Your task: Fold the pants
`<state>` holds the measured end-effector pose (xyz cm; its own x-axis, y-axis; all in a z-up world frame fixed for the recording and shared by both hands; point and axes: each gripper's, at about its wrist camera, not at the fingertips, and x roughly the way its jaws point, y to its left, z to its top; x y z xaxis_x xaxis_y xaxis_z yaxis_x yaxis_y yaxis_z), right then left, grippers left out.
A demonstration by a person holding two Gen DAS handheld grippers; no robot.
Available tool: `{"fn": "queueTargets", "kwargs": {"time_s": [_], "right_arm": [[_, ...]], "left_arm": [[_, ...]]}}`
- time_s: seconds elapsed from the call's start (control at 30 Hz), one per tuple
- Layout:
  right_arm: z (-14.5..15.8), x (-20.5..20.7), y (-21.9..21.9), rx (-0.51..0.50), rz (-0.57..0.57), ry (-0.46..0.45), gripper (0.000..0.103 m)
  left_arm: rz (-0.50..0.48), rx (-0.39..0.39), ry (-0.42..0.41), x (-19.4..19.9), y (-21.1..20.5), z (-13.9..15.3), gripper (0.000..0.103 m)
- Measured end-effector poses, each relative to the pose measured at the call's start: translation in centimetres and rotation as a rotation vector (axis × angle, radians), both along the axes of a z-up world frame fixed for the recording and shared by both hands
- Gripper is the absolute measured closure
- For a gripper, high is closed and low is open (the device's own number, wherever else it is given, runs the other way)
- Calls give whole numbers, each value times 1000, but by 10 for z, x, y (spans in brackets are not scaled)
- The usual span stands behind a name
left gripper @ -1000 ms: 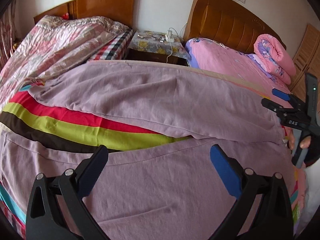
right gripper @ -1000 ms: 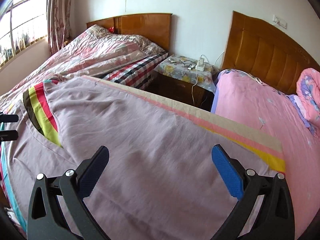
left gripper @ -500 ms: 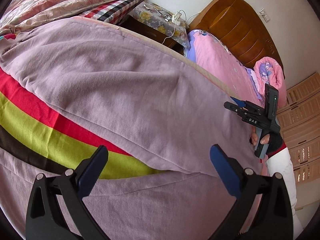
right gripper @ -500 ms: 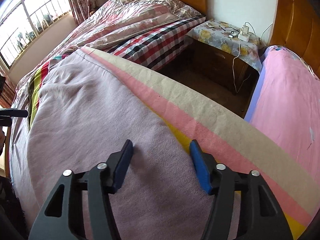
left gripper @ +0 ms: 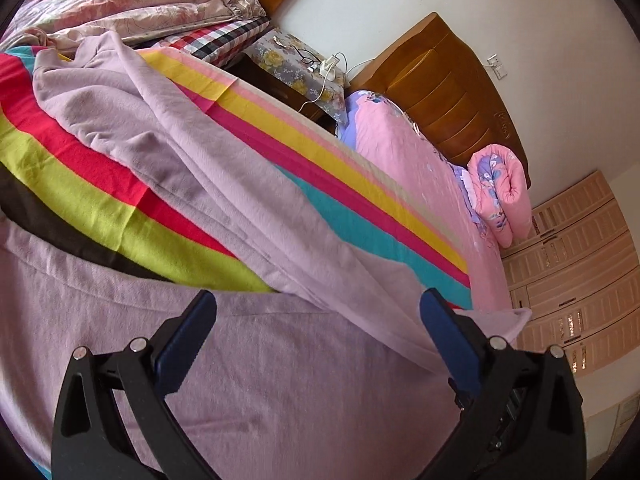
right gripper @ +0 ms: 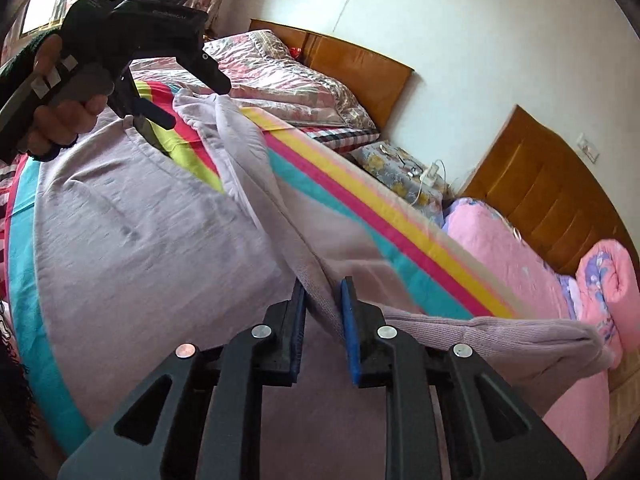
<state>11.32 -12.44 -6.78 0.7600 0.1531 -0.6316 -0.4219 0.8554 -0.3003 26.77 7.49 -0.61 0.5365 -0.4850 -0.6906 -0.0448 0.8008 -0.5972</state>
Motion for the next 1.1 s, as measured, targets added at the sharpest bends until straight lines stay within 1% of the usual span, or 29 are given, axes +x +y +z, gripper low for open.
{"fn": "queueTargets", "kwargs": {"time_s": [0.03, 0.07, 0.1, 0.13, 0.17, 0.23, 0.33, 0.4, 0.43, 0.53, 0.6, 0.67, 0.77, 0.8, 0.87, 0.93, 1.03, 1.07, 1.1], "right_arm": [[-10, -14, -3, 63, -25, 53, 83], [-18, -26, -7, 115, -48, 101, 76], [-23, -37, -13, 155, -102, 117, 70], [-26, -46, -24, 221, -166, 131, 58], [-27, -56, -38, 315, -228, 144, 53], [-31, -72, -70, 490, -362, 165, 52], [-42, -80, -119, 662, -596, 194, 52], [-48, -83, -150, 807, -692, 203, 52], [-50, -83, -163, 857, -729, 202, 52], [-61, -75, -187, 908, -832, 218, 52], [-65, -69, -198, 954, -858, 208, 52], [-67, -63, -205, 977, -895, 202, 53], [-71, -55, -218, 1037, -935, 194, 53], [-71, -53, -220, 1038, -946, 194, 56], [-72, -53, -221, 1009, -948, 187, 86], [-75, -54, -221, 1017, -943, 177, 89], [-78, -55, -223, 1009, -940, 166, 89], [-78, -54, -223, 1008, -940, 164, 89], [-78, -55, -220, 1007, -940, 163, 89]], "left_arm": [[-10, 18, 11, -10, -1, -7, 2], [-17, 32, 26, -17, -2, -15, 2], [-23, 50, 46, -24, -2, -25, 2], [-27, 66, 62, -31, -2, -32, 2], [-30, 77, 69, -35, -1, -37, 2], [-36, 84, 71, -44, 2, -44, 2], [-28, 94, 57, -53, 9, -50, 2], [-29, 107, 44, -57, 12, -52, 2], [-32, 112, 36, -60, 12, -52, 2], [-36, 121, 13, -68, 15, -52, 2], [-38, 125, 7, -71, 18, -52, 2], [-37, 121, 5, -71, 22, -53, 2], [-31, 109, 8, -66, 28, -54, 2], [-31, 98, 9, -64, 30, -55, 2], [-39, 69, 18, -57, 33, -57, 2], [-35, 24, 34, -47, 37, -57, 2], [-6, -52, 41, -28, 45, -53, 3], [1, -84, 40, -20, 48, -51, 7], [10, -107, 42, -13, 49, -49, 8]]}}
